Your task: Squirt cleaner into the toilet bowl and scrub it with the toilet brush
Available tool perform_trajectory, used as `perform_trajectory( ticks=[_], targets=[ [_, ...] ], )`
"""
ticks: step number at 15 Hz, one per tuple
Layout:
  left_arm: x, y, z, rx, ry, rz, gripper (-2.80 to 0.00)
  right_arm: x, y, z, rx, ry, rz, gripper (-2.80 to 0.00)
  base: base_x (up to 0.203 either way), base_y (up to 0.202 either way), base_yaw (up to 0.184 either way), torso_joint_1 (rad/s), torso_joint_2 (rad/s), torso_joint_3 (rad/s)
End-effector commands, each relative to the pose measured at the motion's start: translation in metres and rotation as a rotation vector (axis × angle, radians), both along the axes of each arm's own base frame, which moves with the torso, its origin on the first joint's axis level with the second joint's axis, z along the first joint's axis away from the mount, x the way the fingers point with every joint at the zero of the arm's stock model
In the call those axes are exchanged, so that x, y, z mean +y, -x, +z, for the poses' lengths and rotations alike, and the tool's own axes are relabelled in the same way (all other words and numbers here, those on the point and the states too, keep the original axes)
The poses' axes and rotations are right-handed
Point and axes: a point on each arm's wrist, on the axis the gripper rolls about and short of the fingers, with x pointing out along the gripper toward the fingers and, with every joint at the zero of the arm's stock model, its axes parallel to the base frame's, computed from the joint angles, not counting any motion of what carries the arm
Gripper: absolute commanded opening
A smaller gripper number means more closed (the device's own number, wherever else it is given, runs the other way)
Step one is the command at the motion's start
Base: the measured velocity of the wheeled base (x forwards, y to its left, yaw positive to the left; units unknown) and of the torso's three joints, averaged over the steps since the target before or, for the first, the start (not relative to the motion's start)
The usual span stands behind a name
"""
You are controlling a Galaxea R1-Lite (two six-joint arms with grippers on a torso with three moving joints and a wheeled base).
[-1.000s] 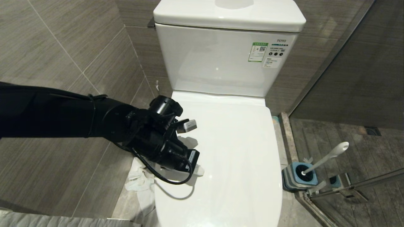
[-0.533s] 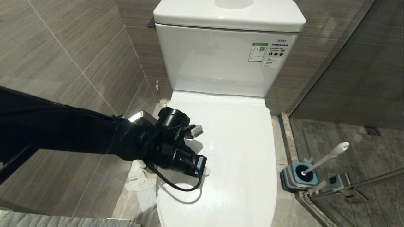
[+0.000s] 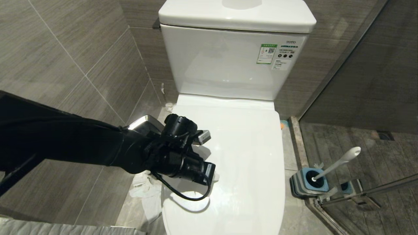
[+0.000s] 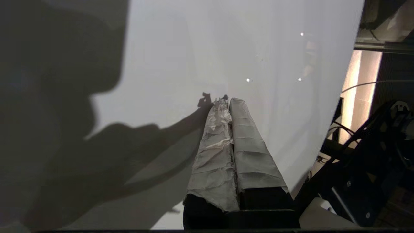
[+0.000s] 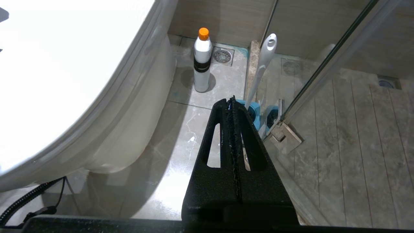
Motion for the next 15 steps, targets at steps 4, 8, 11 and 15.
perform_trajectory(
  ticks=[4, 8, 11, 15],
  targets=[
    [0.025, 0.037, 0.087, -0.082, 0.180, -0.018, -2.80, 0.000, -0.002, -0.007, 0.025, 0.000, 0.000, -2.80, 0.000, 0.000, 0.000, 0.000, 0.00, 0.000],
    [0.055, 0.082, 0.154, 0.193, 0.339, 0.123, -2.80, 0.000, -0.002, -0.007, 0.024, 0.000, 0.000, -2.80, 0.000, 0.000, 0.000, 0.000, 0.00, 0.000],
    [0.081, 0.117, 0.191, 0.308, 0.336, 0.203, -2.80, 0.000, -0.002, -0.007, 0.024, 0.000, 0.000, -2.80, 0.000, 0.000, 0.000, 0.000, 0.00, 0.000],
    [0.113, 0.155, 0.205, -0.012, 0.154, 0.176, -2.80, 0.000, -0.002, -0.007, 0.024, 0.000, 0.000, -2.80, 0.000, 0.000, 0.000, 0.000, 0.00, 0.000]
  ],
)
